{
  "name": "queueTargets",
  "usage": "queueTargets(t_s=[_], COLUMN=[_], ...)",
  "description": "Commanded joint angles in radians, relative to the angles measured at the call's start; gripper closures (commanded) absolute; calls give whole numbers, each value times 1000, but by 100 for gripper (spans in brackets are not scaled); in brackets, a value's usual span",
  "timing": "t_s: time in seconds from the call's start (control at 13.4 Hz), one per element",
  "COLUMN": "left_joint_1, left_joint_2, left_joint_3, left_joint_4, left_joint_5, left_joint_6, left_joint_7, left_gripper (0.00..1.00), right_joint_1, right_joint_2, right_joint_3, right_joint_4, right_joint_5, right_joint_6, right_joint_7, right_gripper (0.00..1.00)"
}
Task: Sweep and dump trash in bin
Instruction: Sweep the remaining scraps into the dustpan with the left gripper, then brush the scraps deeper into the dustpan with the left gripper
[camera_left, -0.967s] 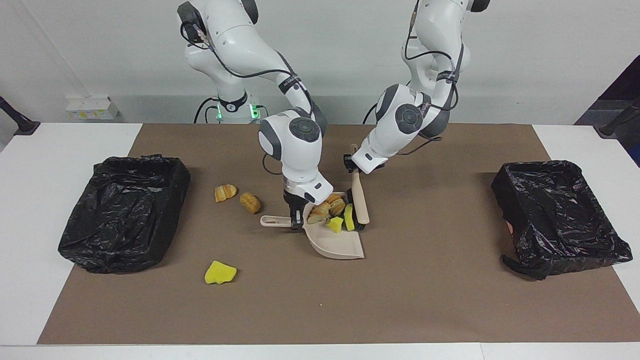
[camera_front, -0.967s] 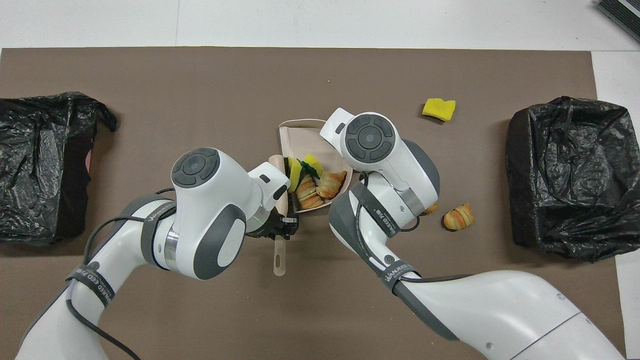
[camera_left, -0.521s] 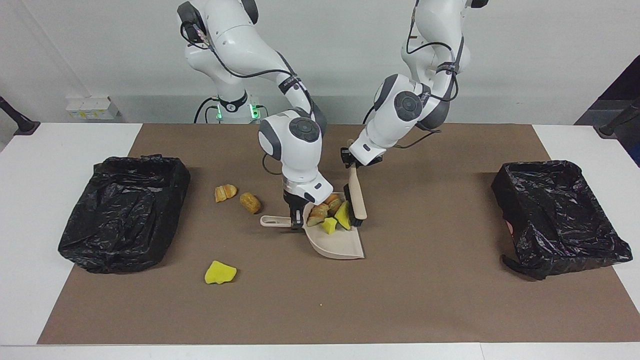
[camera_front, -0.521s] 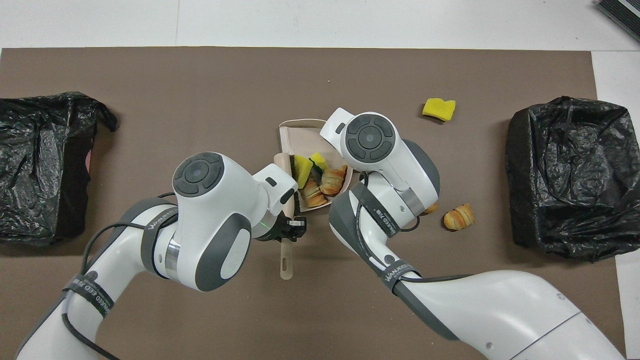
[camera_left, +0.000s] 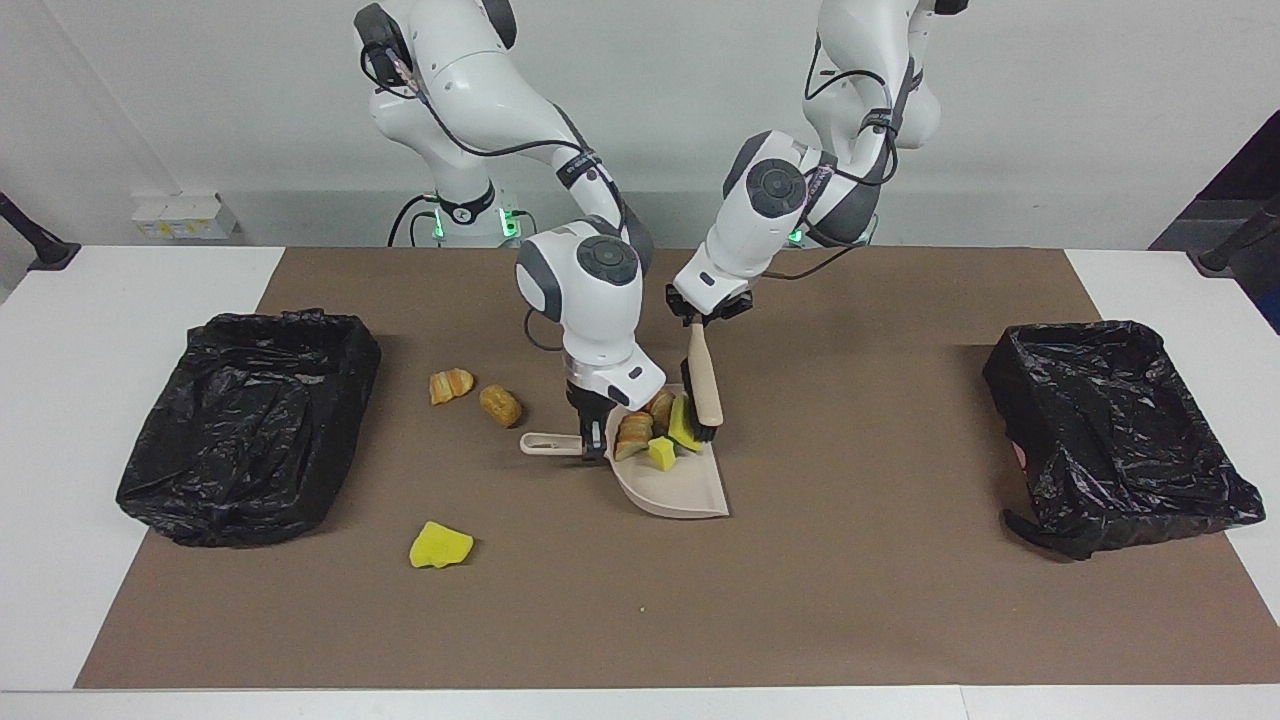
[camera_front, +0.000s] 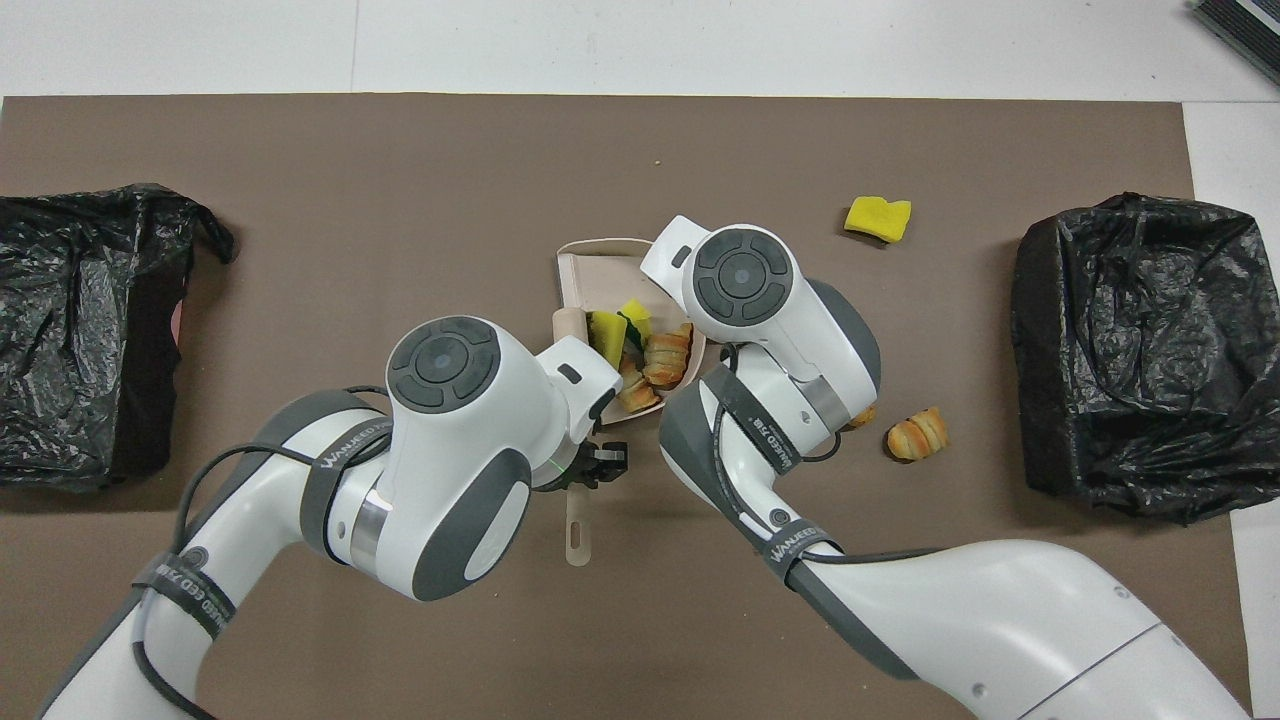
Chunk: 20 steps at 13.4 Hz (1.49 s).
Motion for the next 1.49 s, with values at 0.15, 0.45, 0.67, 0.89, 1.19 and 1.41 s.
queueTargets(t_s=[0.15, 0.45, 0.67, 0.89, 1.19, 1.41], left_joint_1=[71, 111, 187, 166, 113, 33], left_joint_2=[-65, -131, -178, -117, -88, -91], left_joint_3=[26, 40, 39, 36, 33, 30], left_joint_4=[49, 86, -44, -147, -222, -222], left_joint_5=[48, 103, 117, 91, -12, -61], left_joint_6=[-83, -224, -191, -24, 74, 78], left_joint_7=[-20, -19, 4, 35, 50, 64], left_gripper=[100, 100, 100, 100, 100, 100], right_joint_1=[-21, -28, -26, -11, 5, 12], right_joint_2=[17, 20, 21, 17, 11, 8], right_joint_3=[10, 10, 10, 8, 7, 7], right_joint_4=[-10, -10, -10, -2, 1, -1], right_joint_5=[20, 21, 26, 3, -41, -80], right_joint_6=[58, 59, 67, 9, -30, -31], right_joint_7=[-38, -38, -41, -48, -36, -33], right_gripper=[100, 100, 100, 100, 100, 100])
